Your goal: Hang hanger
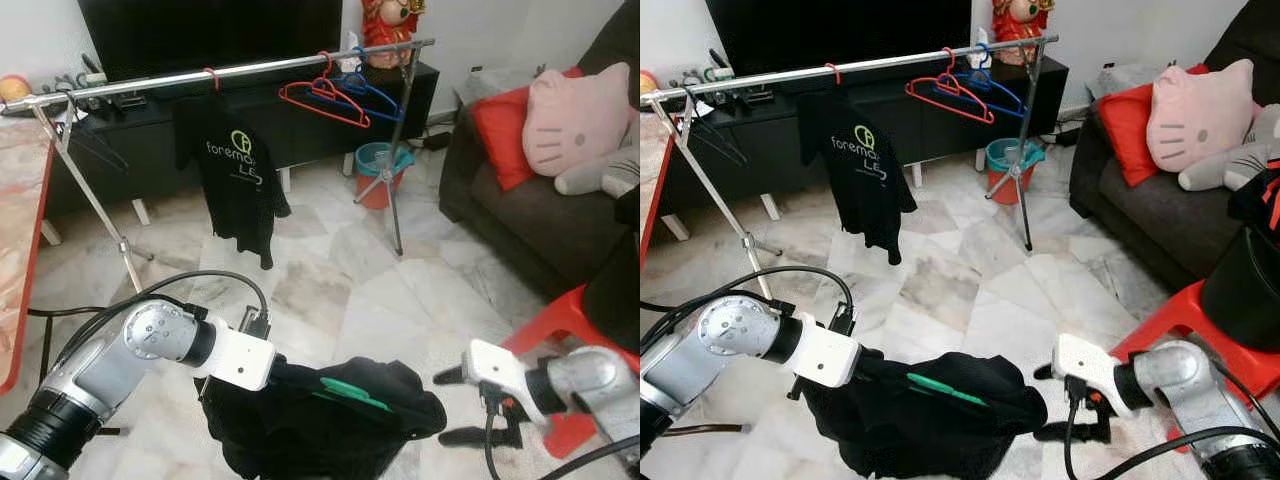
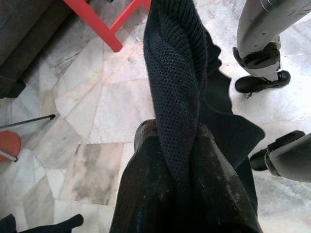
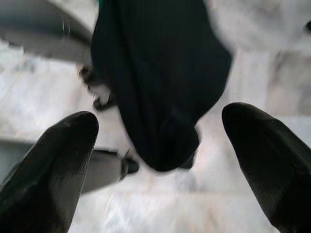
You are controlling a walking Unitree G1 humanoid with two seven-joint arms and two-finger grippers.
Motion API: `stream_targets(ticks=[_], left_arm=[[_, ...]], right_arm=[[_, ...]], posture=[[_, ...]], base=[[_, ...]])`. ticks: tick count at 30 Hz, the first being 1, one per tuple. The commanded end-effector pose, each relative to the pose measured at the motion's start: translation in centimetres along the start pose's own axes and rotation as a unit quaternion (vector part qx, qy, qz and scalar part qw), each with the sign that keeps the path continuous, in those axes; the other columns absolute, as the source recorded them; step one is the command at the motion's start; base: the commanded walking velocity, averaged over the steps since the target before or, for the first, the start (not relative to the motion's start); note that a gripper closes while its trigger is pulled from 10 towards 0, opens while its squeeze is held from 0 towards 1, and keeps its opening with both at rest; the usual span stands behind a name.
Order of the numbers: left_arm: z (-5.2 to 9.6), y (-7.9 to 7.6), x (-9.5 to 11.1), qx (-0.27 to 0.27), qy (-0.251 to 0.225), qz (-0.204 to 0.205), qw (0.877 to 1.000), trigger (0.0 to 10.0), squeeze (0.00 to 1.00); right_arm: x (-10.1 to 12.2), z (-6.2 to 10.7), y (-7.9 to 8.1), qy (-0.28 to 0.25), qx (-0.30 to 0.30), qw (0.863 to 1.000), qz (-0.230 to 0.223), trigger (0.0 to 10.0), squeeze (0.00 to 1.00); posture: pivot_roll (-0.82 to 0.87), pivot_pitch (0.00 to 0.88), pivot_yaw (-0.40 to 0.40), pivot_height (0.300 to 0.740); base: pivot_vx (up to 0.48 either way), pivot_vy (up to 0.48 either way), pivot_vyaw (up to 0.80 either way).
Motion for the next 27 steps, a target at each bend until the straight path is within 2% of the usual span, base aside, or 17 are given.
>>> stream_targets(ticks=[1,5,7,11,15,19,23,26,27], left_arm=[[0.1,0.3,0.4,0.009,-0.014,0.009,1.0,10.0,0.0],[0.0,0.3,0.6,0.008,-0.019,0.016,1.0,10.0,0.0],[0.0,0.3,0.5,0.008,-0.019,0.019,1.0,10.0,0.0],[0.0,0.5,0.6,0.009,-0.019,0.022,1.0,10.0,0.0],[-0.2,0.6,0.7,0.012,-0.022,0.025,0.999,10.0,0.0],[-0.3,0.8,0.9,0.018,-0.027,0.026,0.999,10.0,0.0],[-0.3,1.1,1.1,0.026,-0.031,0.027,0.999,10.0,0.0],[-0.4,1.1,1.3,0.026,-0.033,0.028,0.999,10.0,0.0],[-0.4,1.1,1.3,0.027,-0.034,0.029,0.999,10.0,0.0]], right_arm=[[1.6,0.1,-0.9,-0.029,-0.021,0.999,0.02,10.0,0.0],[2.5,-0.2,-0.8,-0.048,-0.02,0.998,0.032,10.0,0.0],[2.9,-0.8,-0.1,-0.056,0.004,0.998,0.036,10.0,0.0],[2.0,-1.7,1.8,-0.032,0.062,0.996,0.048,10.0,0.0],[1.3,-2.0,2.6,-0.014,0.087,0.995,0.053,10.0,0.0],[0.3,-2.5,1.9,0.016,0.067,0.995,0.075,10.0,0.0],[-0.5,-3.6,0.0,0.048,0.004,0.994,0.103,10.0,0.0],[-0.7,-4.0,-0.1,0.05,-0.004,0.993,0.11,10.0,0.0],[-0.7,-4.1,-0.1,0.05,-0.005,0.993,0.111,8.7,0.0]], posture=[[0.05,0.0,-0.031,0.74],[0.05,0.0,-0.029,0.74],[0.05,0.0,-0.03,0.74],[0.05,0.0,-0.032,0.74],[0.05,0.0,-0.033,0.74],[0.05,0.0,-0.033,0.74],[0.05,0.0,-0.034,0.74],[0.05,0.0,-0.035,0.74],[0.05,0.0,-0.035,0.74]], base=[[0.0,0.0,0.0],[0.0,0.0,0.0],[0.0,0.0,0.0],[0.0,0.0,0.0],[0.0,0.0,0.0],[0.0,0.0,0.0],[0.0,0.0,0.0],[0.0,0.0,0.0],[0.0,0.0,0.0]])
Point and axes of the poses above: a point about 5 cm out from each wrist's last joint towards the gripper, its own z axis pointing back from the gripper into the wrist, its own x axis along the axis of the wrist's last joint, y = z × x, the point moved 5 cm from there along -z, pointing out of the wrist towards the gripper, and after that the axes turned 11 degrees about z, right-handed, at the moved point
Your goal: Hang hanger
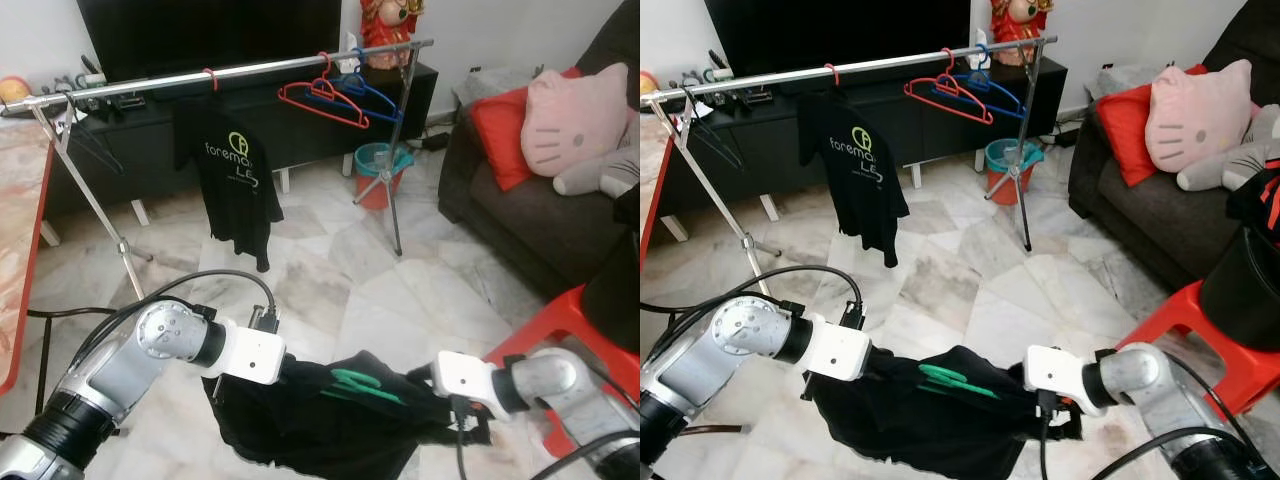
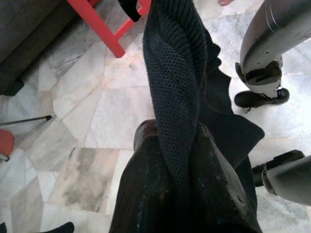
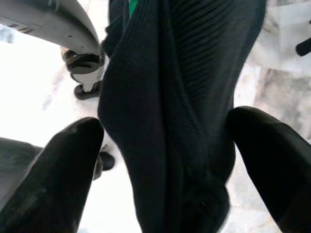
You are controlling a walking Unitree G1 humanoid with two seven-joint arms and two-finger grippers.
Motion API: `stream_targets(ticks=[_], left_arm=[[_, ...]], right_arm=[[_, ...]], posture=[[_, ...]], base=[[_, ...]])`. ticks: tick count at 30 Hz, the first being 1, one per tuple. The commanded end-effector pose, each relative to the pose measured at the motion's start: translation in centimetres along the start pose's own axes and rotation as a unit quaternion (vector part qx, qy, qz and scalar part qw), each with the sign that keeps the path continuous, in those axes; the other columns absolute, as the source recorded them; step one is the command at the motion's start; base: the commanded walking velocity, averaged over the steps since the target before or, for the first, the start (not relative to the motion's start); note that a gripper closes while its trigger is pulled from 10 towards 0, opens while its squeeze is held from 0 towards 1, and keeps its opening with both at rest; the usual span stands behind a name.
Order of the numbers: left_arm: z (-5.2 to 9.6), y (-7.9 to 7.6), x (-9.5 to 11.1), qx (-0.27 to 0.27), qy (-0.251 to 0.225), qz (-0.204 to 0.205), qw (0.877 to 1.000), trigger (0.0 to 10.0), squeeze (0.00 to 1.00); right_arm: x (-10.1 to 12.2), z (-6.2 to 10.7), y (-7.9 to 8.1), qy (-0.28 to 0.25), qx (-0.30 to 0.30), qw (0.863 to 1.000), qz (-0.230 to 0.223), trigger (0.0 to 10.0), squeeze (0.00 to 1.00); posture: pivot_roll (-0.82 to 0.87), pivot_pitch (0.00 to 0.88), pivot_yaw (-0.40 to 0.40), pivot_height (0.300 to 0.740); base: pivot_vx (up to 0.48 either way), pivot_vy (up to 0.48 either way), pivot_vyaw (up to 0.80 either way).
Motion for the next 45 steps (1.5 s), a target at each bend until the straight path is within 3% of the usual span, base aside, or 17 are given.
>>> stream_targets(ticks=[1,2,3,9,21,45], left_arm=[[0.4,0.7,0.9,0.016,-0.018,-0.005,1.0,10.0,0.0],[0.4,0.7,0.9,0.017,-0.019,-0.005,1.0,10.0,0.0],[0.5,0.7,1.0,0.018,-0.019,-0.005,1.0,10.0,0.0],[0.5,0.9,0.9,0.021,-0.018,-0.003,1.0,10.0,0.0],[0.2,1.0,1.1,0.022,-0.021,0.003,1.0,10.0,0.0],[0.1,1.7,2.3,0.035,-0.052,0.017,0.998,10.0,0.0]], right_arm=[[0.0,-0.2,-0.2,0.004,-0.004,1.0,0.009,8.7,0.0],[0.0,-0.4,-0.3,0.001,-0.009,1.0,0.011,2.5,0.0],[0.0,-0.6,-0.2,-0.007,-0.009,1.0,0.0,0.0,0.0],[-0.5,-0.9,0.1,-0.005,-0.003,1.0,-0.001,0.0,0.0],[-0.3,-0.6,-1.2,-0.01,-0.034,0.999,0.014,0.0,0.0],[0.0,-1.3,-1.1,-0.02,-0.023,0.999,0.021,0.0,0.0]], posture=[[0.05,0.0,-0.036,0.74],[0.05,0.0,-0.036,0.74],[0.06,0.0,-0.036,0.74],[0.06,0.0,-0.037,0.74],[0.05,0.0,-0.034,0.74],[0.05,0.0,-0.028,0.74]], base=[[0.0,0.0,0.0],[0.0,0.0,0.0],[0.0,0.0,0.0],[0.0,0.0,0.0],[0.0,0.0,0.0],[0.0,0.0,0.0]])
Point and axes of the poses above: a point about 5 cm out from each wrist's last joint towards the gripper, its own z axis pointing back from the gripper into the wrist, its own x axis along the axis of the wrist's last joint, y = z × x, the point moved 5 cm from there along -z, pointing out of the wrist towards the gripper, and after that the axes turned 11 degrees about z, right-handed, at the moved point
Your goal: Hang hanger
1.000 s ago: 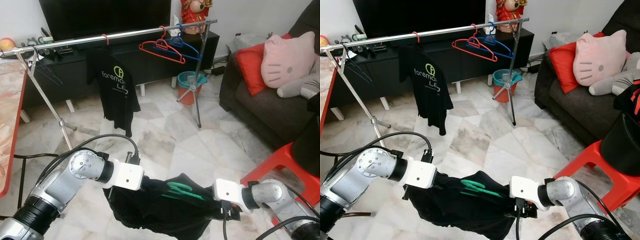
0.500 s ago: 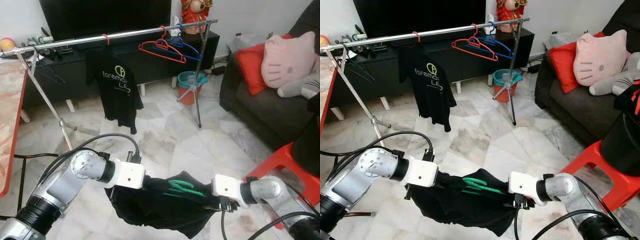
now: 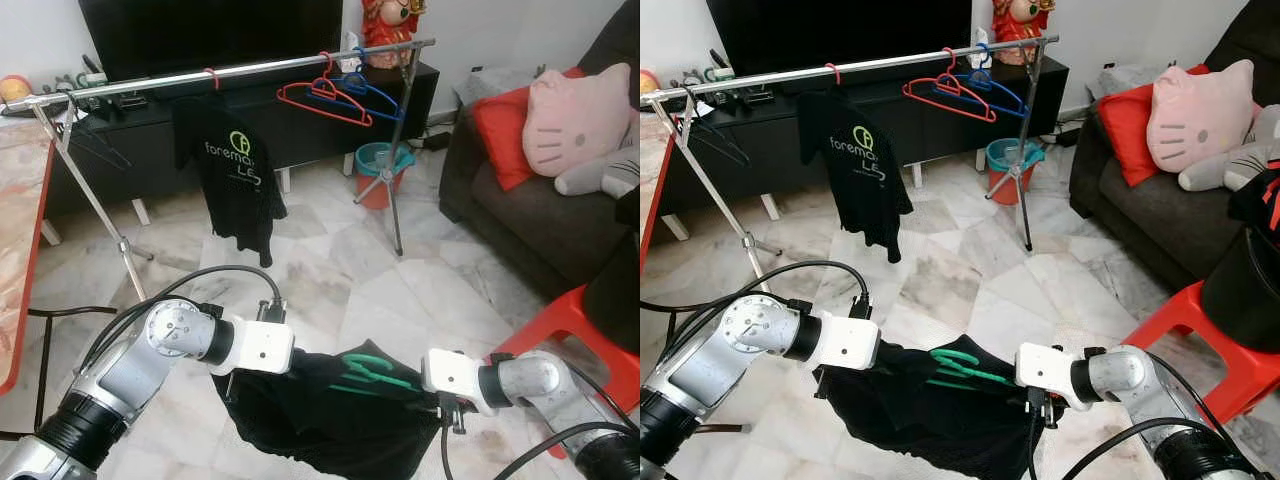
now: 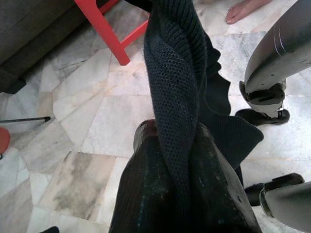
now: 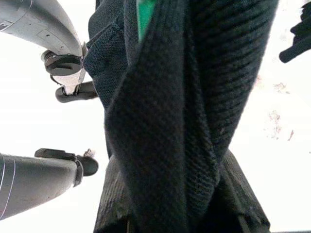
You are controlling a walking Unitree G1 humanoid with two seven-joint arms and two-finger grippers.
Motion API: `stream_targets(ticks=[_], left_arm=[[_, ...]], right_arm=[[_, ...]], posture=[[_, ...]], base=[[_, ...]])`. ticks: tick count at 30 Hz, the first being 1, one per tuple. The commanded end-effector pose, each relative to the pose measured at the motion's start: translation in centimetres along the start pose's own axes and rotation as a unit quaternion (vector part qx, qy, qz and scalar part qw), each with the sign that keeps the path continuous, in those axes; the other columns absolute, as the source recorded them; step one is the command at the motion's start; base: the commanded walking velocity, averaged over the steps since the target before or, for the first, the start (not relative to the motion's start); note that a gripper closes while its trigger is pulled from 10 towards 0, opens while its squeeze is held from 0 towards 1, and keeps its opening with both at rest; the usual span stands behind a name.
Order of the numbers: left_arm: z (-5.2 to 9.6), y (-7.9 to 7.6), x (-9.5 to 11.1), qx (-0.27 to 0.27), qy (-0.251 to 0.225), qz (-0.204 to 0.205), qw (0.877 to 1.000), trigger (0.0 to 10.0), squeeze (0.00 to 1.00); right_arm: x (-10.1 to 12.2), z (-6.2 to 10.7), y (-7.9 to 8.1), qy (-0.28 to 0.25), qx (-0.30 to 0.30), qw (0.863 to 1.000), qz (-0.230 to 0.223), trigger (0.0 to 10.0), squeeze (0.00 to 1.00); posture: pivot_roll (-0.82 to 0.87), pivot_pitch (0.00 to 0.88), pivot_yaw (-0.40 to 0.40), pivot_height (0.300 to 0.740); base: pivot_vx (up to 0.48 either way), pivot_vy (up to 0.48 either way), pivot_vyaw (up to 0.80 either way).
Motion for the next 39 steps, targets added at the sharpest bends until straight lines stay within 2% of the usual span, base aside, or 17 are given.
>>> stream_targets(ticks=[1,11,16,17,18,19,24,30,33,35,36,37,38,39], left_arm=[[0.6,1.1,1.7,0.019,-0.028,-0.018,0.999,10.0,0.0],[0.5,1.5,2.4,0.028,-0.048,-0.01,0.998,10.0,0.0],[0.5,1.7,2.9,0.022,-0.065,0.006,0.998,10.0,0.0],[0.5,1.9,3.1,0.023,-0.07,0.006,0.997,10.0,0.72],[0.5,1.9,3.2,0.024,-0.073,0.006,0.997,10.0,0.72],[0.6,2.1,3.3,0.024,-0.076,0.014,0.997,10.0,1.0],[1.0,3.2,3.8,0.053,-0.091,0.02,0.994,10.0,1.0],[1.8,5.4,4.2,0.119,-0.108,0.018,0.987,10.0,1.0],[2.7,7.6,4.3,0.196,-0.117,0.014,0.974,10.0,1.0],[3.4,9.0,4.3,0.254,-0.122,0.011,0.959,10.0,1.0],[3.8,9.9,4.3,0.294,-0.13,0.018,0.947,10.0,1.0],[3.9,10.1,4.3,0.302,-0.131,0.02,0.944,10.0,1.0],[4.3,10.8,4.3,0.334,-0.142,0.035,0.931,10.0,0.4],[4.5,11.2,4.2,0.36,-0.151,0.046,0.92,10.0,0.0]], right_arm=[[0.3,-0.2,-0.2,-0.001,0.003,1.0,0.01,0.0,0.0],[0.2,-0.1,-1.3,-0.008,-0.043,0.999,-0.017,0.0,0.0],[0.5,-0.6,-0.3,-0.016,-0.028,0.999,-0.017,0.0,0.0],[0.5,-0.7,-0.3,-0.016,-0.028,0.999,-0.017,0.0,0.0],[0.5,-0.7,-0.3,-0.016,-0.028,0.999,-0.017,0.0,0.0],[0.6,-0.7,-0.3,-0.016,-0.028,0.999,-0.017,0.0,0.0],[0.9,-1.0,-0.6,-0.02,-0.038,0.999,-0.017,0.0,0.0],[0.9,-1.2,-1.3,-0.018,-0.072,0.997,-0.024,0.0,0.0],[0.6,-1.2,-2.3,-0.014,-0.115,0.993,-0.039,0.0,0.0],[0.5,-0.9,-3.3,-0.011,-0.153,0.987,-0.046,0.0,0.0],[0.4,-0.6,-4.3,-0.008,-0.192,0.98,-0.055,0.0,0.0],[0.4,-0.6,-4.5,-0.007,-0.2,0.978,-0.057,0.0,0.0],[0.5,-0.4,-5.1,-0.01,-0.222,0.973,-0.064,0.0,0.0],[0.6,-0.4,-5.6,-0.013,-0.239,0.968,-0.072,0.0,0.0]], posture=[[0.05,0.0,-0.028,0.74],[0.05,0.0,-0.025,0.74],[0.05,0.0,-0.02,0.74],[0.05,0.0,-0.02,0.74],[0.05,0.0,-0.02,0.74],[0.05,0.0,-0.018,0.74],[0.06,0.0,-0.014,0.74],[0.06,0.0,-0.01,0.74],[0.06,0.0,-0.01,0.74],[0.05,0.0,-0.006,0.74],[0.05,0.0,-0.005,0.74],[0.05,0.0,-0.005,0.74],[0.05,0.0,-0.003,0.74],[0.05,0.0,-0.003,0.74]], base=[[0.0,0.0,0.0],[0.0,0.0,0.0],[0.0,0.0,0.0],[0.0,0.0,0.0],[0.0,0.0,0.0],[0.0,0.0,0.0],[0.0,0.0,0.0],[0.0,0.0,0.0],[0.0,0.0,0.0],[0.0,0.0,0.0],[0.0,0.0,0.0],[0.0,0.0,0.0],[0.0,0.0,0.0],[0.0,0.0,0.0]])
Point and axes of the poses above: a point about 5 cm out from each wrist's last joint towards the gripper, its own z axis pointing back from the gripper into the wrist, its own x axis along the axis of the wrist's last joint, y = z × x, the point moved 5 cm from there along -z, pointing out of the wrist towards the gripper, and after that the axes turned 11 degrees about z, right-handed, at the moved point
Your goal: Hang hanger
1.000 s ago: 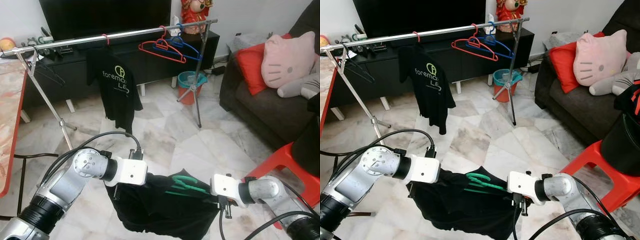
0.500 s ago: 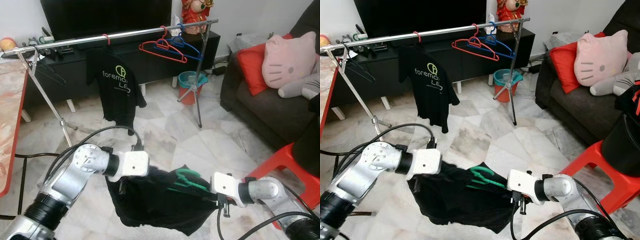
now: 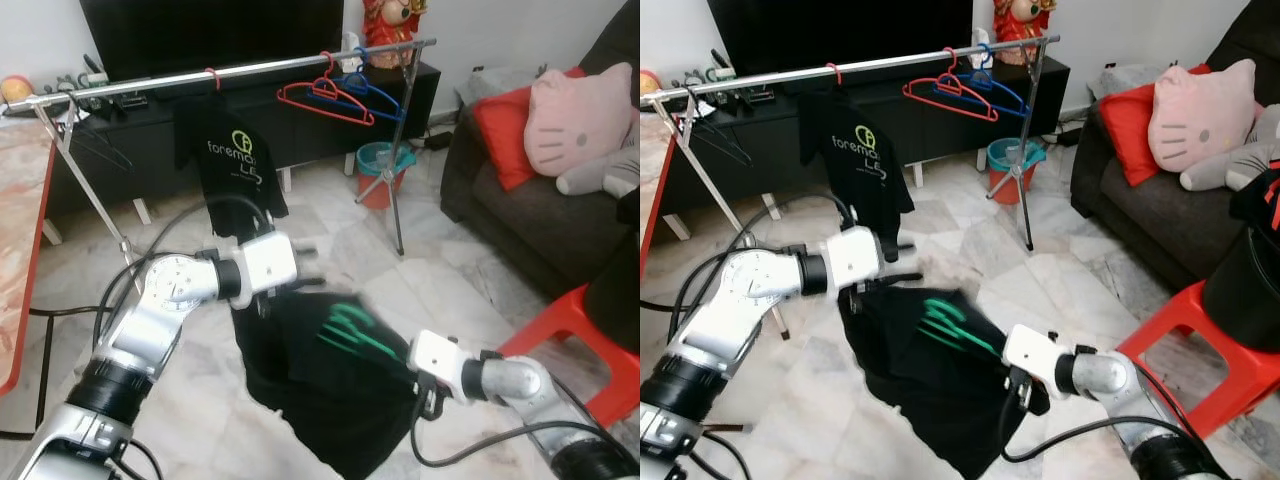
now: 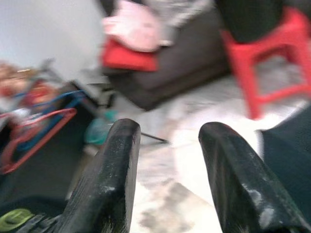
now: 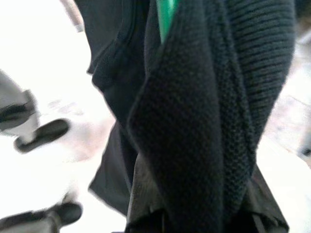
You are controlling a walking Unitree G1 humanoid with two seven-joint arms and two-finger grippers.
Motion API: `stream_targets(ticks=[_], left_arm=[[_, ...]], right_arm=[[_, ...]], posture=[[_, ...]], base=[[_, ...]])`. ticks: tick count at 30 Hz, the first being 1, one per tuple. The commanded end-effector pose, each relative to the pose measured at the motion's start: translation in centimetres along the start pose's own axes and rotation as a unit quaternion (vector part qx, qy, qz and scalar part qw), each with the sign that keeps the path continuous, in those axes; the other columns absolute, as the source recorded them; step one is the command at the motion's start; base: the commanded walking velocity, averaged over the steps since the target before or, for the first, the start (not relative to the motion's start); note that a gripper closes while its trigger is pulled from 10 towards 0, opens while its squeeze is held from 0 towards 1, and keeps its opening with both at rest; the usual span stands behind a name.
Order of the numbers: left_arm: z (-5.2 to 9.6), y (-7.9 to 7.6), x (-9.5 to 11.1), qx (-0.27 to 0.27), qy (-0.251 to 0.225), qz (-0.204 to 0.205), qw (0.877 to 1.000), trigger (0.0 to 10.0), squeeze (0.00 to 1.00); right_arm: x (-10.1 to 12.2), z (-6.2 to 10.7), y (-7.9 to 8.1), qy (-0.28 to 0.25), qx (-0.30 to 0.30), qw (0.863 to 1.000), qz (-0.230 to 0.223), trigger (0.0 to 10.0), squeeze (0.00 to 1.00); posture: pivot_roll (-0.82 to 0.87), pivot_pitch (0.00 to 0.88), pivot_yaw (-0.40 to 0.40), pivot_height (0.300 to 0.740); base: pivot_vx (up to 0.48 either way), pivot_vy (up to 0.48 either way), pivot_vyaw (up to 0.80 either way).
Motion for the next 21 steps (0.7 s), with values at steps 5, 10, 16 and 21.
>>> stream_targets(ticks=[5,10,16,21], left_arm=[[-0.3,0.2,-1.0,0.066,-0.005,0.029,0.997,10.0,0.0],[-0.5,0.2,-1.7,0.106,-0.003,0.054,0.993,10.0,0.0],[-0.5,0.8,-2.4,0.163,0.004,0.077,0.984,10.0,0.0],[0.0,1.9,-3.4,0.232,0.01,0.106,0.967,10.0,0.0]], right_arm=[[1.6,-0.4,-2.9,-0.022,-0.082,0.996,-0.018,0.0,0.0],[1.7,-0.4,-4.0,-0.019,-0.117,0.992,-0.029,0.0,0.0],[2.3,-0.4,-5.9,-0.029,-0.175,0.982,-0.061,0.0,0.0],[1.9,-0.5,-6.9,-0.013,-0.221,0.97,-0.101,0.0,0.0]], posture=[[0.05,0.0,-0.007,0.74],[0.05,0.0,-0.006,0.74],[0.05,0.0,-0.006,0.74],[0.06,0.0,-0.006,0.74]], base=[[0.0,0.0,0.0],[0.0,0.0,0.0],[0.0,0.0,0.0],[0.0,0.0,0.0]])
Point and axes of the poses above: a point about 5 cm out from each wrist's last joint towards the gripper, its own z axis pointing back from the gripper into the wrist, its own x axis along the axis of the wrist's last joint, y = z × x, the point moved 5 cm from there along -z, pointing out of the wrist towards the gripper, and after that the axes turned 11 degrees about z, right-handed, at the moved point
